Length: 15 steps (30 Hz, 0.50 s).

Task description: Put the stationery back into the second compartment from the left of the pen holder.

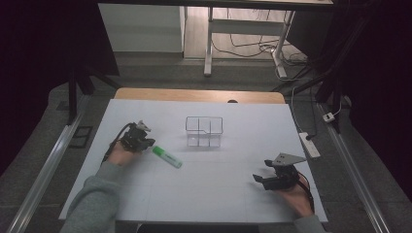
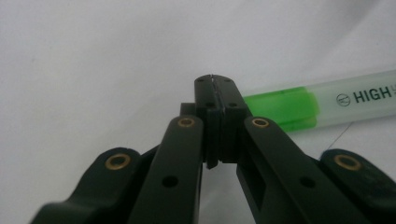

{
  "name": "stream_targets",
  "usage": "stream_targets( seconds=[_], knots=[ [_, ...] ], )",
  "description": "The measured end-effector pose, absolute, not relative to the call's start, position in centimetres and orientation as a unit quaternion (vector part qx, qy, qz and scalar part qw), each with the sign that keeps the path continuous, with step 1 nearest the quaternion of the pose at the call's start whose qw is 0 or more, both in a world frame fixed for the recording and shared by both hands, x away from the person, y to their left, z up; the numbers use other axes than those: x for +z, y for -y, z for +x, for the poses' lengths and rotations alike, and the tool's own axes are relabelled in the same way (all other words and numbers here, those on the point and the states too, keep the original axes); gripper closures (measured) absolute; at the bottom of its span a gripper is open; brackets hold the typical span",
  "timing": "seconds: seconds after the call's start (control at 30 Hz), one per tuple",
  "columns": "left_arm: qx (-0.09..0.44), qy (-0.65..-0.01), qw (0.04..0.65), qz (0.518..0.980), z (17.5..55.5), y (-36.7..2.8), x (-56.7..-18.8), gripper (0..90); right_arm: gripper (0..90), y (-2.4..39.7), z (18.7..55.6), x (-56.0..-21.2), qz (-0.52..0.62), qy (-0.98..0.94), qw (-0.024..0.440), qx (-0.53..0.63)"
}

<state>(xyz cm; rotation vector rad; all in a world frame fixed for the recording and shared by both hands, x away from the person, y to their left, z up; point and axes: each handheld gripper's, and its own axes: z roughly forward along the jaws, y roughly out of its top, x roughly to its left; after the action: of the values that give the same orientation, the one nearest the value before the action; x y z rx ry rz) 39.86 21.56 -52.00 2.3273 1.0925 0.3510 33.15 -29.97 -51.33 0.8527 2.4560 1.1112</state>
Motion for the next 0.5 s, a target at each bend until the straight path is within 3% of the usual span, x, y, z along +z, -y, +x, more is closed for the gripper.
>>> stream_targets(
  seconds=[0.5],
  knots=[
    [0.110, -0.395, 0.266, 0.873, 39.74, -20.99, -52.75, 89.1, 22.3, 30.02, 33.11, -51.01, 0.299, -0.854, 0.160, 0.394]
  ],
)
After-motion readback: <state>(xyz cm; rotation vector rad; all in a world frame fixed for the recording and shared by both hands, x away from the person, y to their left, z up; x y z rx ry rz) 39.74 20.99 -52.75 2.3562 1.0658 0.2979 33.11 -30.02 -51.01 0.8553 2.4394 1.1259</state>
